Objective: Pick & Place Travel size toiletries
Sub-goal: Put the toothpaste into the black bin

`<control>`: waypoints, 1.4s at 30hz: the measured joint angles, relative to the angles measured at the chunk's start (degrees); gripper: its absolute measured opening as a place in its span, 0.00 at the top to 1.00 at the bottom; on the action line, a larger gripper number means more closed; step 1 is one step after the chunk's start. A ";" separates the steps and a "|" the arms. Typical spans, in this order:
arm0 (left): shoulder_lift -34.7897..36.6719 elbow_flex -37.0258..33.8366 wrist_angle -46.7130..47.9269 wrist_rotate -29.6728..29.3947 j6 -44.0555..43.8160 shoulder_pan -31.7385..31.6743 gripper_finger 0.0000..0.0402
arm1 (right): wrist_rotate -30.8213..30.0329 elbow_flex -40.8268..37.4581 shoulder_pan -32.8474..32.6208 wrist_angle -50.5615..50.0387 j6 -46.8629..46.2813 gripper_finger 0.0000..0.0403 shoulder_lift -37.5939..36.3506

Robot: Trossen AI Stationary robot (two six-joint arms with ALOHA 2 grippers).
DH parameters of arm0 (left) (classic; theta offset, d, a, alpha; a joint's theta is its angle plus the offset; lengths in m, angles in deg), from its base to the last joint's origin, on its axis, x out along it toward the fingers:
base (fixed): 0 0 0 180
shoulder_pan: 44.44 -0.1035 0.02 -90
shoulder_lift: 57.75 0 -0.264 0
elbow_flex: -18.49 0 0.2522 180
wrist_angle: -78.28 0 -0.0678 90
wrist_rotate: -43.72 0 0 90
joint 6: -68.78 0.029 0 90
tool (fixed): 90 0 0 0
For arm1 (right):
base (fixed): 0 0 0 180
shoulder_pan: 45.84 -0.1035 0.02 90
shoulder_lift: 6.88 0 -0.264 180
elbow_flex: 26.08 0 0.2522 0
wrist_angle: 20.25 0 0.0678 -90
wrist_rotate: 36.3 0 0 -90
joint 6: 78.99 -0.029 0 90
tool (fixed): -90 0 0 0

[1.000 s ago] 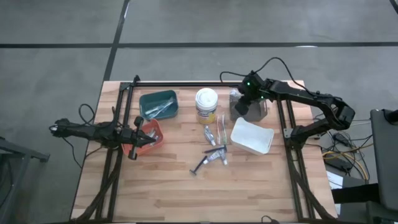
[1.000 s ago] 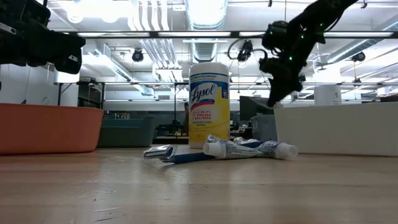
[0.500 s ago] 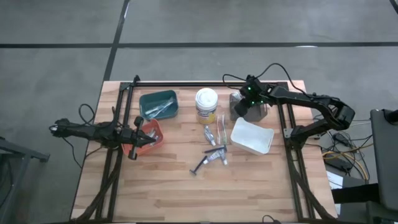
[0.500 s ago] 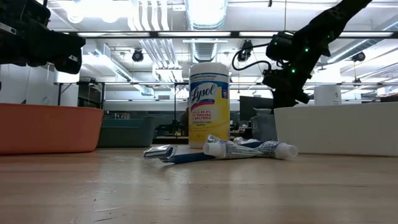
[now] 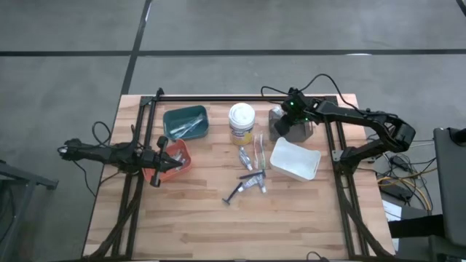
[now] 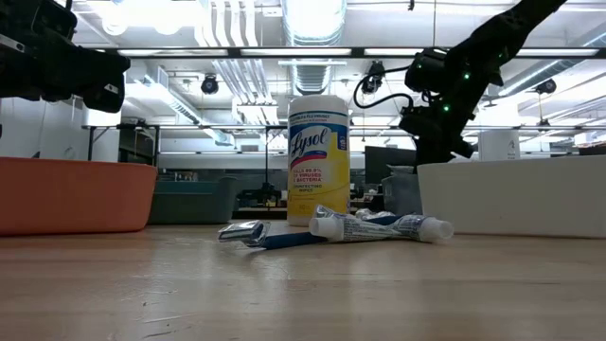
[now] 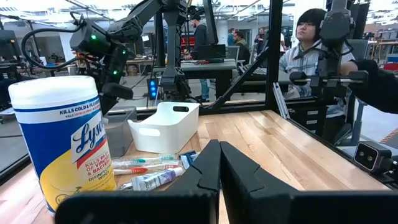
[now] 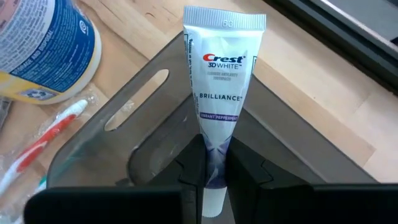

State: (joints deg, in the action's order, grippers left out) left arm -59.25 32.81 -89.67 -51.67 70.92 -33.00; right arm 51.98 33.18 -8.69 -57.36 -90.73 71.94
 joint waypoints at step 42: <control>-0.01 0.00 0.00 0.00 -0.01 0.01 0.98 | -3.02 -0.60 -1.79 -0.91 -1.39 0.69 0.07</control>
State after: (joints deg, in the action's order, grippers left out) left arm -59.26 32.81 -89.67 -51.67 70.90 -32.99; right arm 48.97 32.57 -10.48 -58.28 -92.12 72.01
